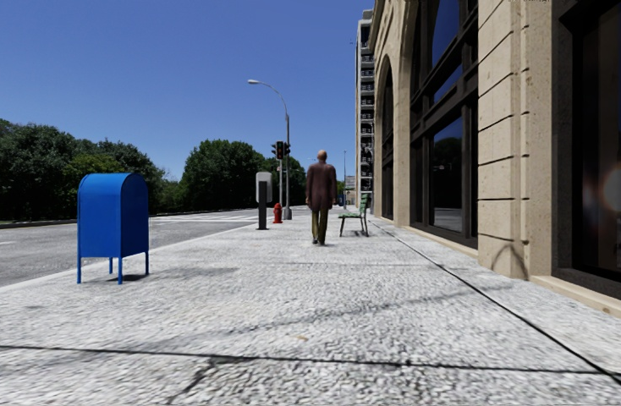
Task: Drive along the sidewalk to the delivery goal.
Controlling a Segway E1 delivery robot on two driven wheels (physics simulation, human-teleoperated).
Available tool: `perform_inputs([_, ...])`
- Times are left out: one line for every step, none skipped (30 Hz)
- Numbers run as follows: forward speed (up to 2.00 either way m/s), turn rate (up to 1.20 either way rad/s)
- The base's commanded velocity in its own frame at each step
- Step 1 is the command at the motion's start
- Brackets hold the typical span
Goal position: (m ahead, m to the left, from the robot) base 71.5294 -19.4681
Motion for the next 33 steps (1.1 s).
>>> perform_inputs([1.26,0.0])
perform_inputs([1.26,0.0])
perform_inputs([1.26,0.0])
perform_inputs([1.26,0.0])
perform_inputs([1.26,0.0])
perform_inputs([1.26,0.0])
perform_inputs([1.26,0.0])
perform_inputs([1.26,0.0])
perform_inputs([1.26,0.0])
perform_inputs([1.26,0.0])
perform_inputs([1.26,0.0])
perform_inputs([1.26,0.0])
perform_inputs([1.26,0.0])
perform_inputs([1.26,0.0])
perform_inputs([1.26,0.0])
perform_inputs([1.26,0.0])
perform_inputs([1.26,0.0])
perform_inputs([1.26,0.0])
perform_inputs([1.26,0.0])
perform_inputs([1.26,0.0])
perform_inputs([1.27,0.0])
perform_inputs([1.28,0.0])
perform_inputs([1.3,0.0])
perform_inputs([1.31,0.0])
perform_inputs([1.34,0.0])
perform_inputs([1.43,0.0])
perform_inputs([1.46,0.0])
perform_inputs([1.48,0.0])
perform_inputs([1.49,0.0])
perform_inputs([1.52,0.0])
perform_inputs([1.52,0.0])
perform_inputs([1.53,0.0])
perform_inputs([1.53,0.0])
